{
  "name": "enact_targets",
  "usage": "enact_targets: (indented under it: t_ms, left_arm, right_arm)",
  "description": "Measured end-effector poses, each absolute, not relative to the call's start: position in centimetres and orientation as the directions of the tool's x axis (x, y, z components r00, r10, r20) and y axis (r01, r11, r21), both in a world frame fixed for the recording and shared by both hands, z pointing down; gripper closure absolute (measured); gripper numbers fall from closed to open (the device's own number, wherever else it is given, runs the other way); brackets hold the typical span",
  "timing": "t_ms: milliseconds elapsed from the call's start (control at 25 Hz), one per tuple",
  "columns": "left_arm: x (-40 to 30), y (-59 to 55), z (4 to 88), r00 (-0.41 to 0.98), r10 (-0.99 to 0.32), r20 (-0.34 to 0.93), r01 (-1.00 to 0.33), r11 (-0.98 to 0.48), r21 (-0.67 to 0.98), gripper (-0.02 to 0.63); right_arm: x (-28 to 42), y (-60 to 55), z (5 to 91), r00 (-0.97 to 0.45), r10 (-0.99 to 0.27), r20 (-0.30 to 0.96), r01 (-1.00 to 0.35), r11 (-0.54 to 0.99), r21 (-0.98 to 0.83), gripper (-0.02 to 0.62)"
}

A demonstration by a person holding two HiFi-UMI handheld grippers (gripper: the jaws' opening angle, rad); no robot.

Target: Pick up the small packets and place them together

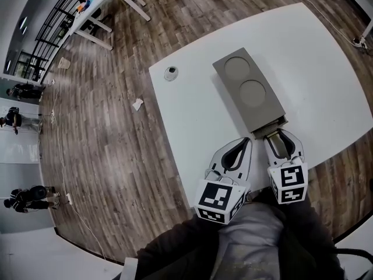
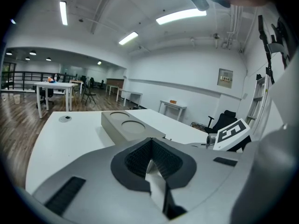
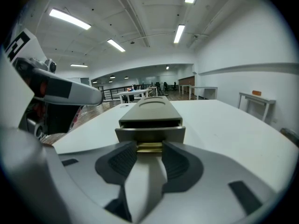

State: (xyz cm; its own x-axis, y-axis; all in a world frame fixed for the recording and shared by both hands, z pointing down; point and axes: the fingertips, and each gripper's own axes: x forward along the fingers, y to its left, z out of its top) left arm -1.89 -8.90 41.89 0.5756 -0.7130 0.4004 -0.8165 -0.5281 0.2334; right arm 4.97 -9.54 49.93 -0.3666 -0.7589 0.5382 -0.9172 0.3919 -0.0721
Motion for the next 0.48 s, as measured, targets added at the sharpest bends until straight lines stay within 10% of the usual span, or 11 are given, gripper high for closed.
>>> enact_targets:
  t_ms: [480]
  left_arm:
    - [1.9, -2.6, 40.9, 0.611, -0.682, 0.402, -0.787, -0.579, 0.213, 0.603]
  right_arm:
    - [7.7, -2.1, 49.9, -0.364, -0.763, 0.534, -0.918, 0.389, -0.070, 0.422]
